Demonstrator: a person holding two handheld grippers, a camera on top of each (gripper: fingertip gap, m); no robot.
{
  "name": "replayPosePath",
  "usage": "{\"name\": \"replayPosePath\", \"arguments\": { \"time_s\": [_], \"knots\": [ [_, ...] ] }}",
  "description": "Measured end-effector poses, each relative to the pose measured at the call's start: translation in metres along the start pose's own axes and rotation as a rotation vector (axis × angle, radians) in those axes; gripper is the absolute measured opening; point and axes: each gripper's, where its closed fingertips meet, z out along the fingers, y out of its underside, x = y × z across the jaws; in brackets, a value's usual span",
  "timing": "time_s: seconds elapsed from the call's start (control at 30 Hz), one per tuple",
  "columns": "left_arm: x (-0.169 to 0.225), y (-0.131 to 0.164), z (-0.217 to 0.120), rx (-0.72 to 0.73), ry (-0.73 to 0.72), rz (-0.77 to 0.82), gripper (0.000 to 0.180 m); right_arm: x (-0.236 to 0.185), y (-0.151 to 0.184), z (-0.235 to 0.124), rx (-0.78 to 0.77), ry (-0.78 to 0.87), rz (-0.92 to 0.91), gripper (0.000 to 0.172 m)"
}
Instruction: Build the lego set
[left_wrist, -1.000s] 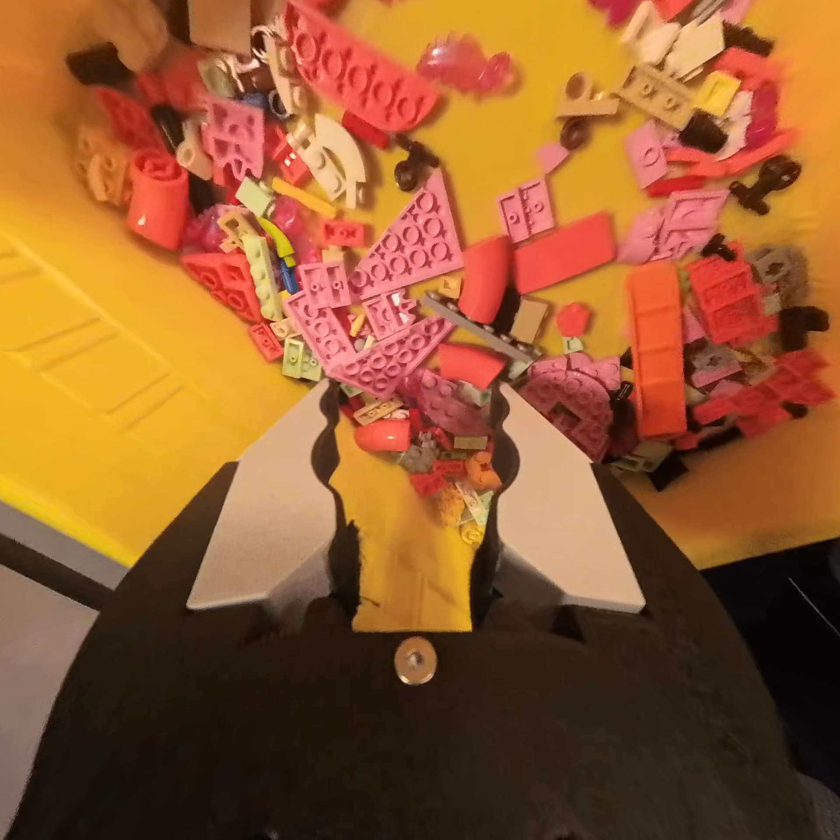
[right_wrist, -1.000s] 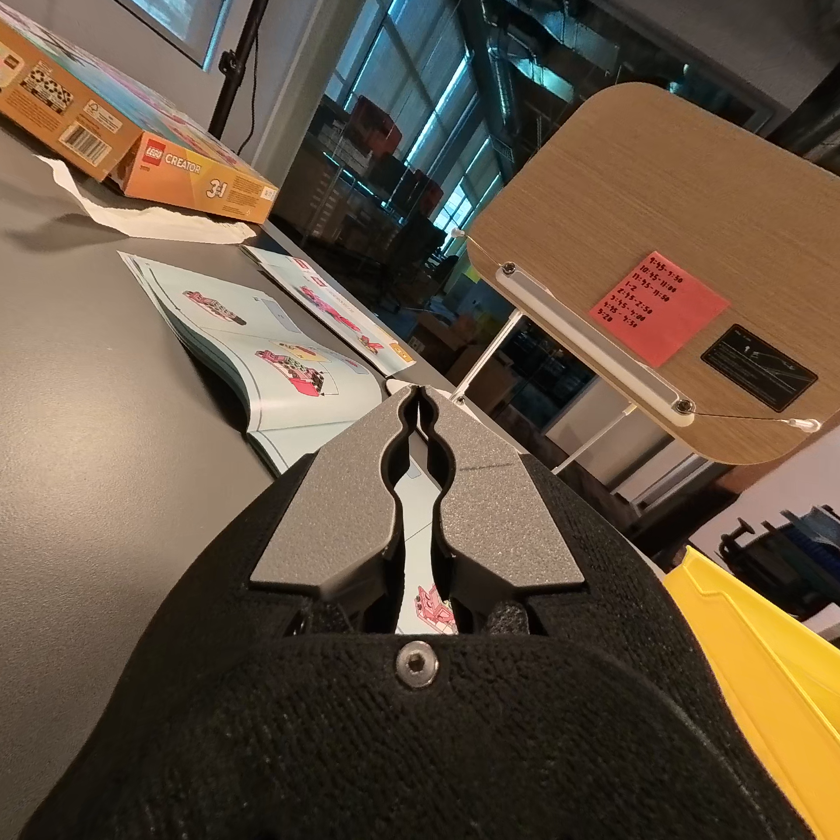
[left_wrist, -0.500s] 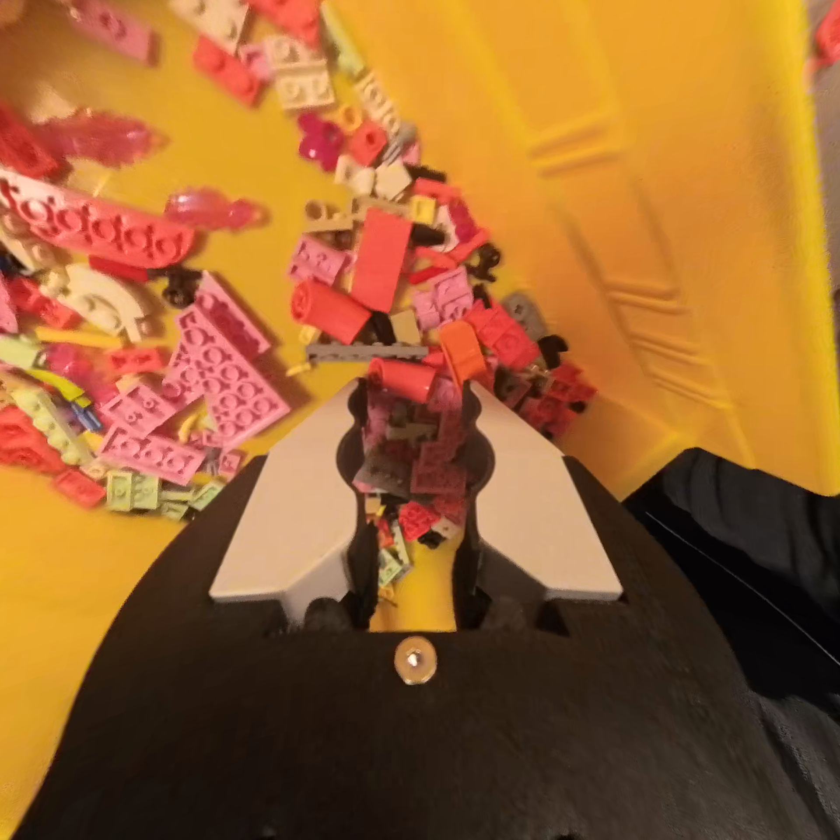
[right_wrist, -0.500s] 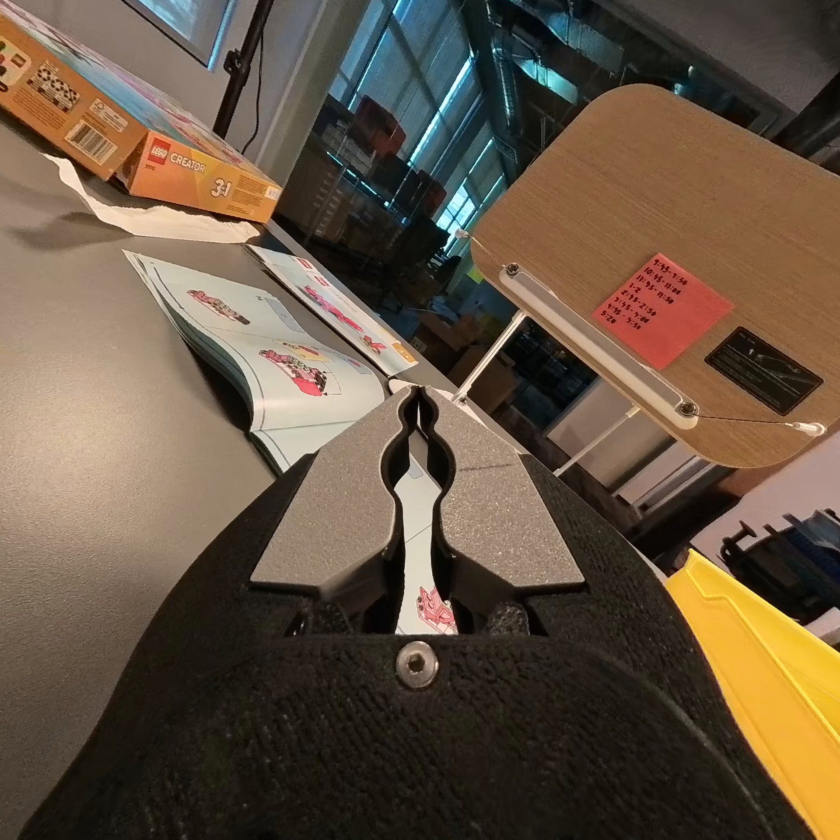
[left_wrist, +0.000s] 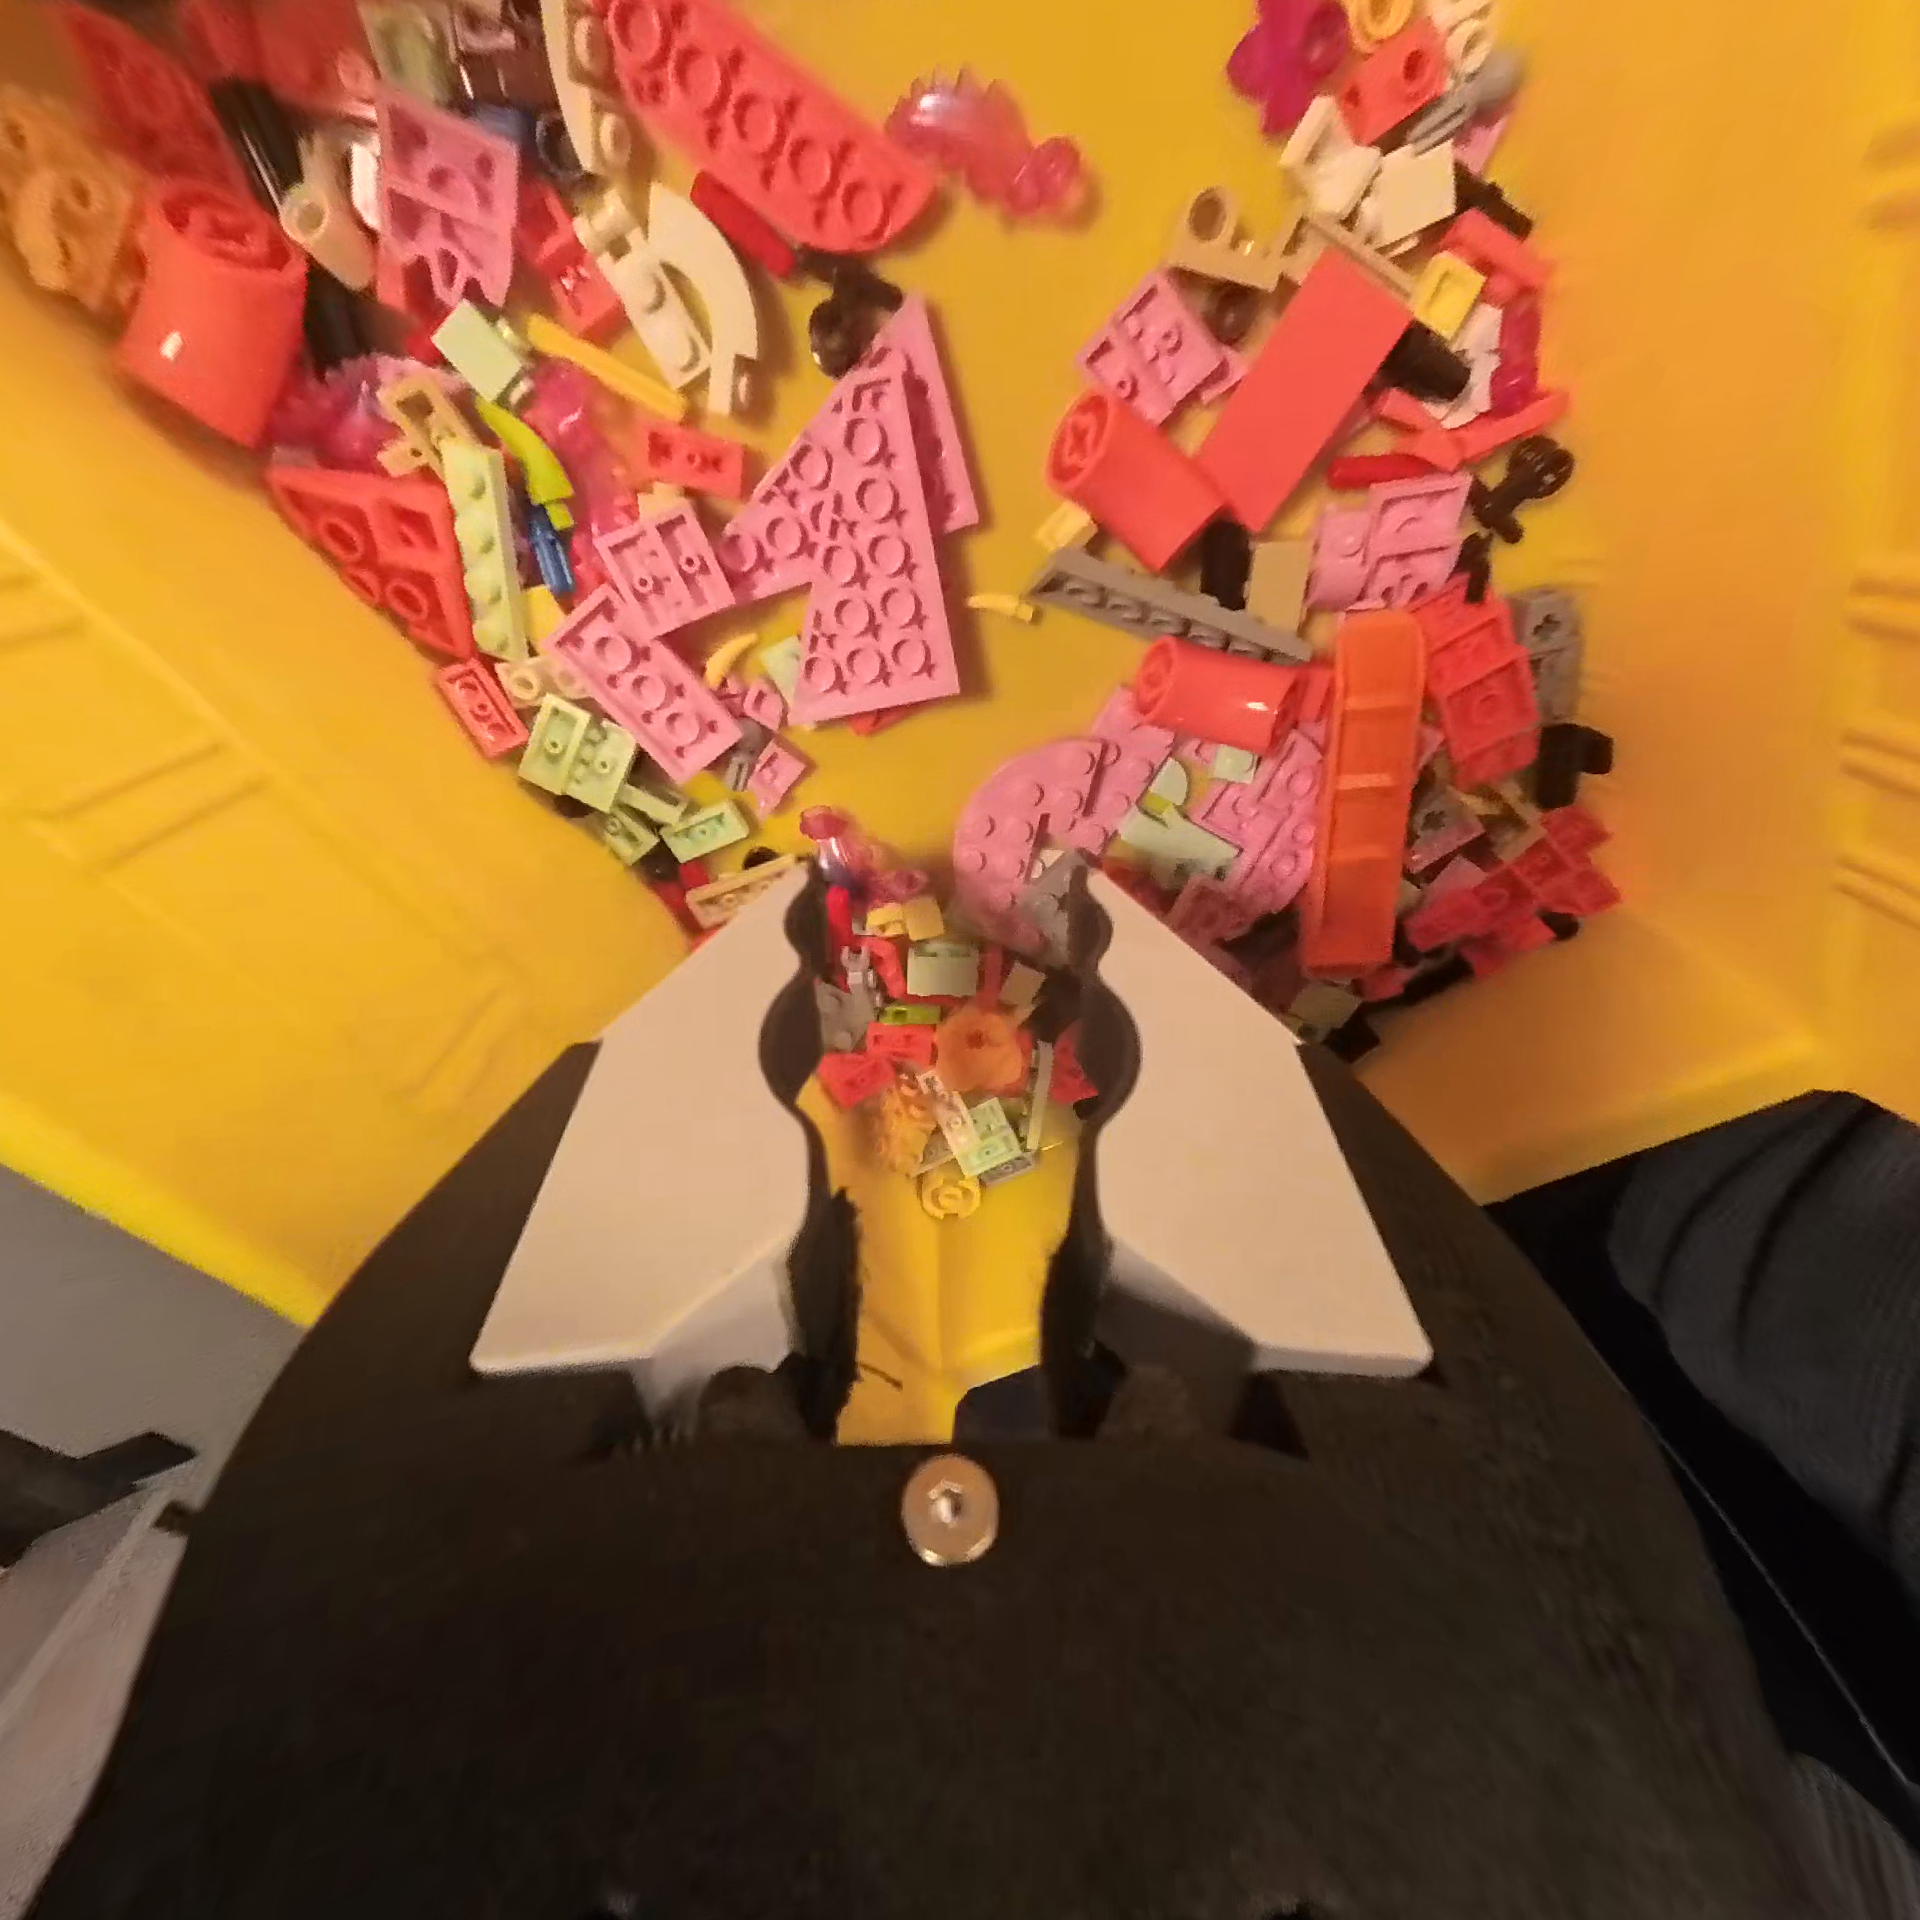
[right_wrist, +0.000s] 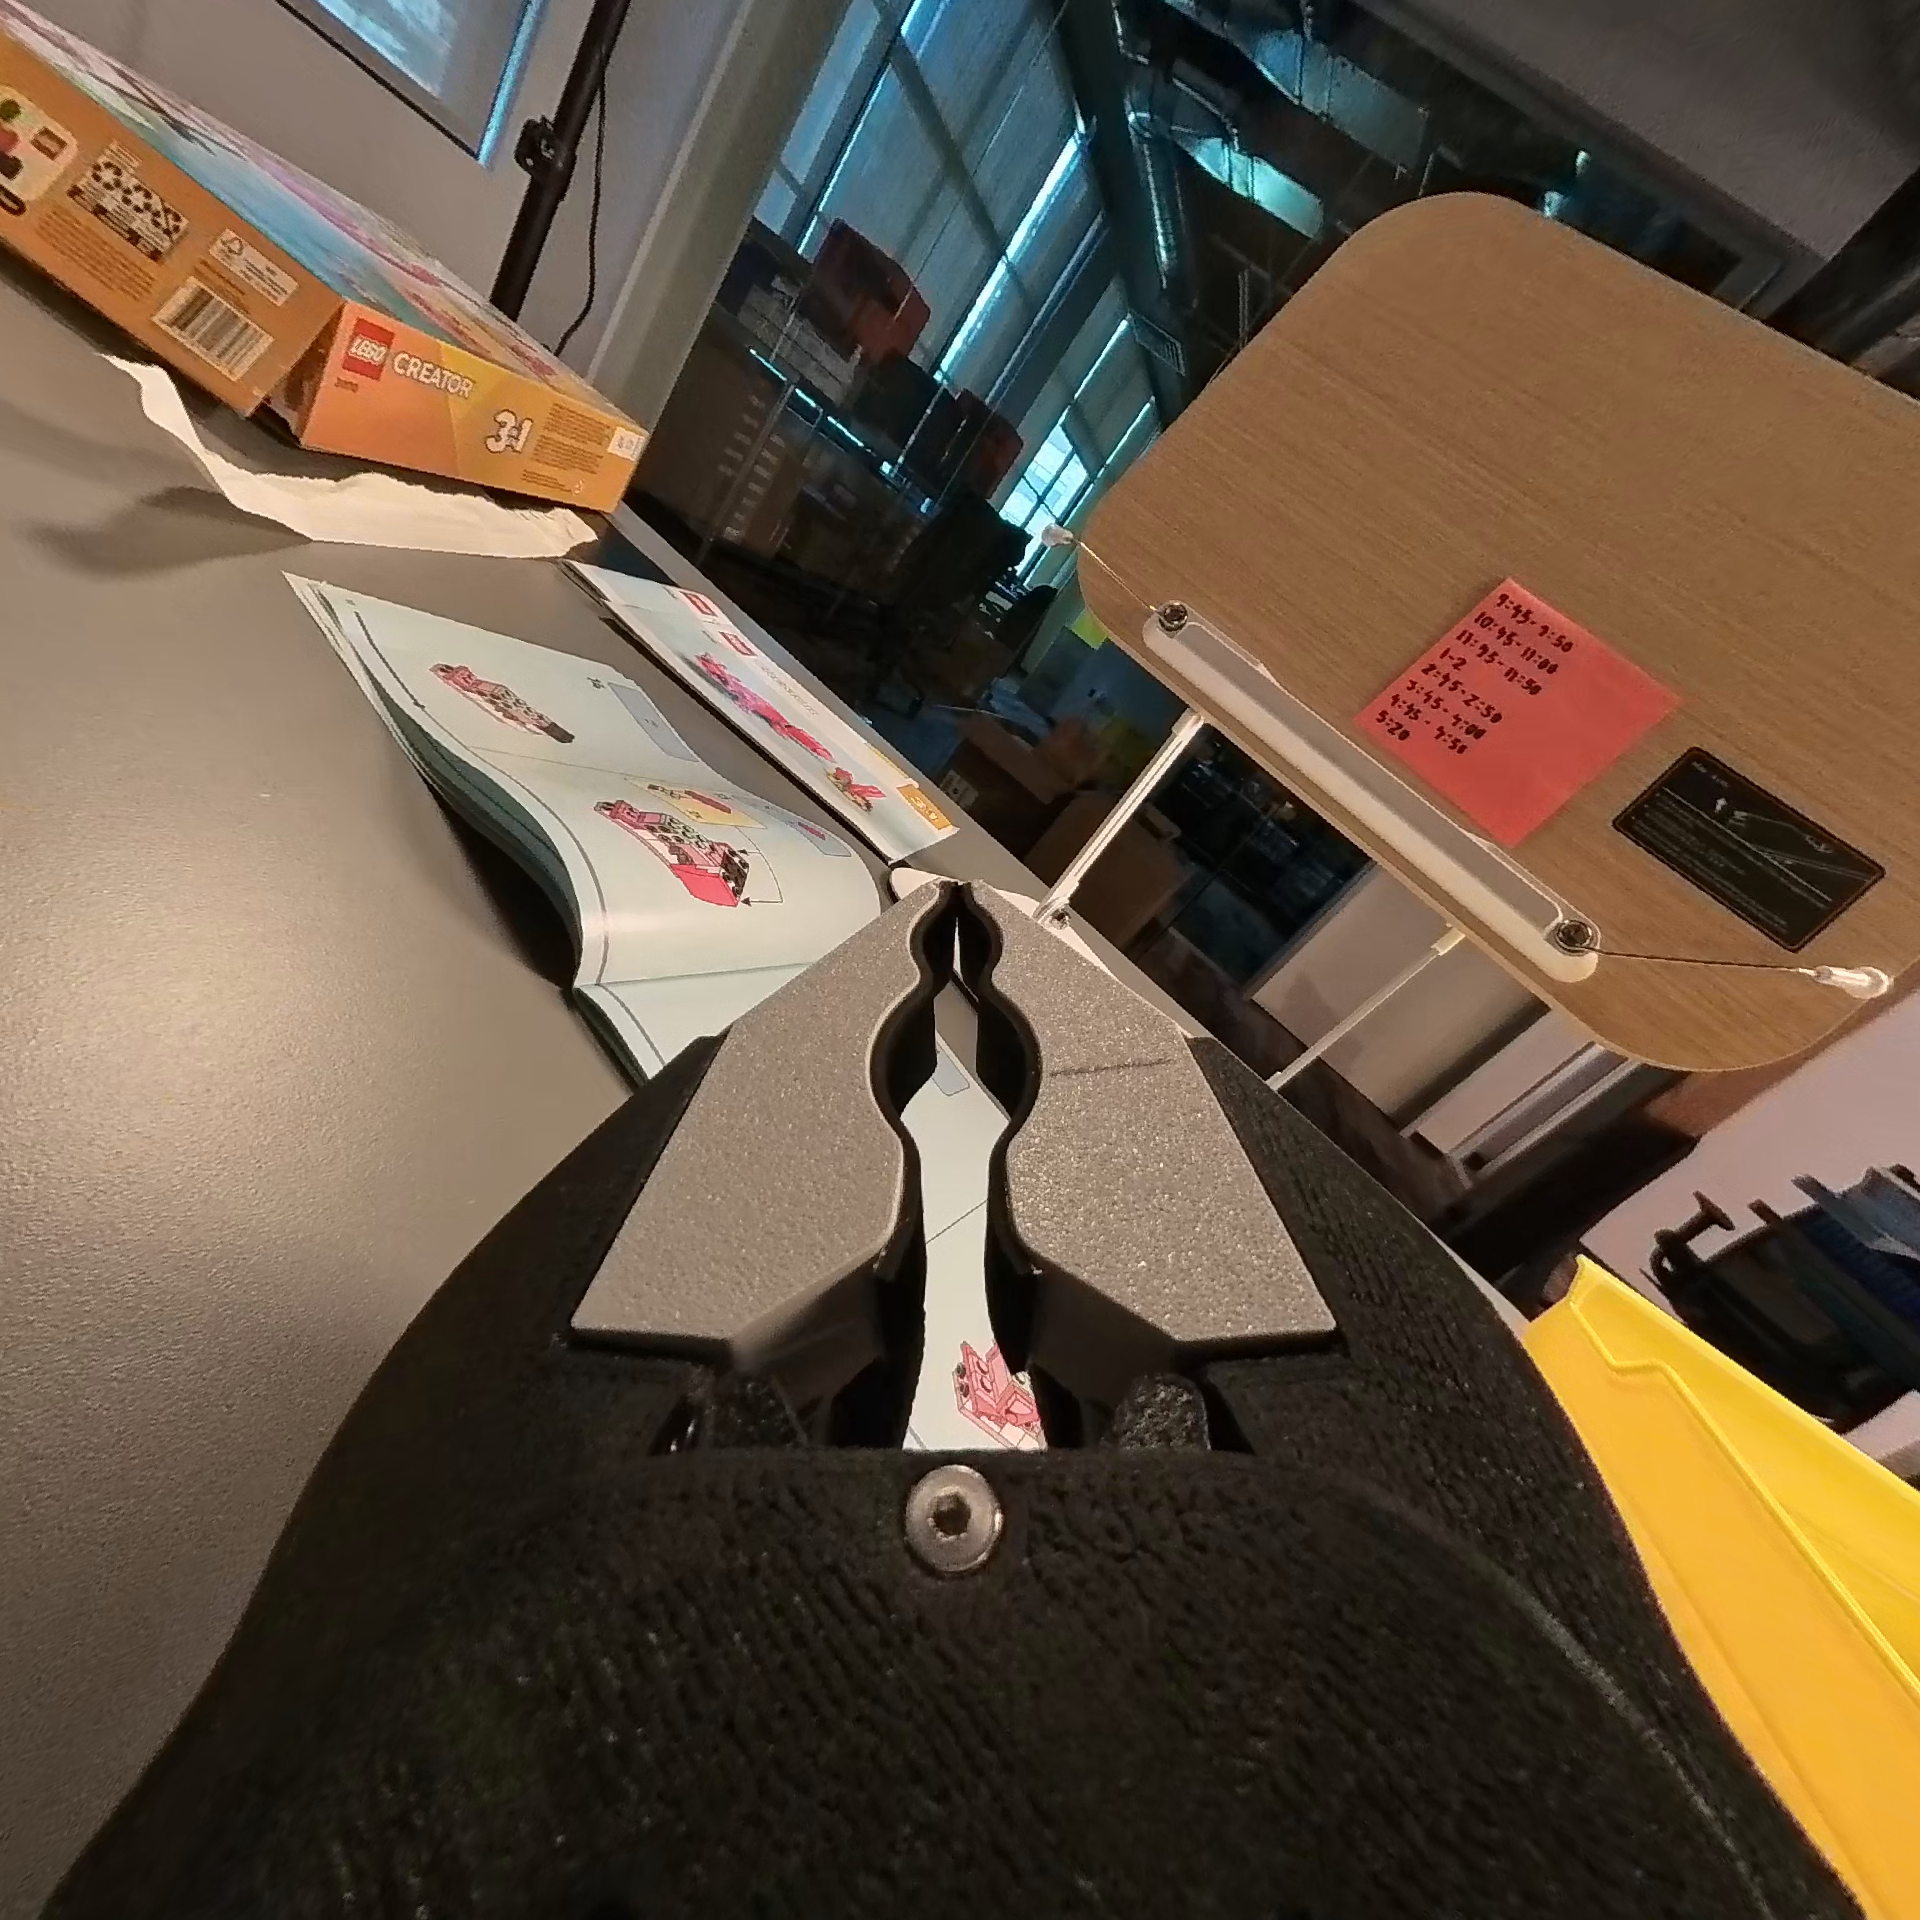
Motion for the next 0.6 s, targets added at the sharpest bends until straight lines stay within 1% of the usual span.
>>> {"name": "replayPosePath", "arguments": {
  "time_s": [0.1, 0.2, 0.27, 0.3, 0.33, 0.4, 0.43, 0.5, 0.6],
  "knots": [
    [0.012, 0.005, 0.007, -0.024, 0.074, -0.015, 0.035, 0.000, 0.000, 0.000, 0.000, 0.000, -0.001, 0.000],
    [0.034, 0.007, 0.013, -0.039, 0.175, 0.028, 0.033, 0.000, 0.000, 0.000, 0.000, -0.001, -0.002, 0.000],
    [0.045, 0.000, 0.009, 0.017, 0.234, 0.044, 0.033, 0.000, 0.000, 0.000, 0.000, -0.002, -0.002, 0.000],
    [0.050, -0.007, 0.004, 0.066, 0.268, 0.034, 0.033, 0.000, 0.000, 0.000, 0.000, -0.002, -0.002, 0.000],
    [0.049, -0.016, -0.001, 0.128, 0.273, 0.010, 0.036, 0.000, 0.000, 0.000, 0.000, -0.002, -0.003, 0.000],
    [0.039, -0.035, -0.011, 0.251, 0.254, -0.053, 0.038, -0.001, 0.000, 0.000, 0.000, -0.003, -0.003, 0.000],
    [0.032, -0.038, -0.014, 0.273, 0.238, -0.093, 0.038, 0.000, 0.000, 0.000, 0.000, -0.002, -0.003, 0.000],
    [0.014, -0.035, -0.014, 0.267, 0.150, -0.143, 0.039, 0.000, 0.000, 0.000, -0.001, -0.002, -0.003, 0.000],
    [-0.009, -0.028, -0.013, 0.236, 0.009, -0.160, 0.041, -0.001, 0.000, 0.000, -0.001, -0.004, -0.005, 0.000]
  ]
}}
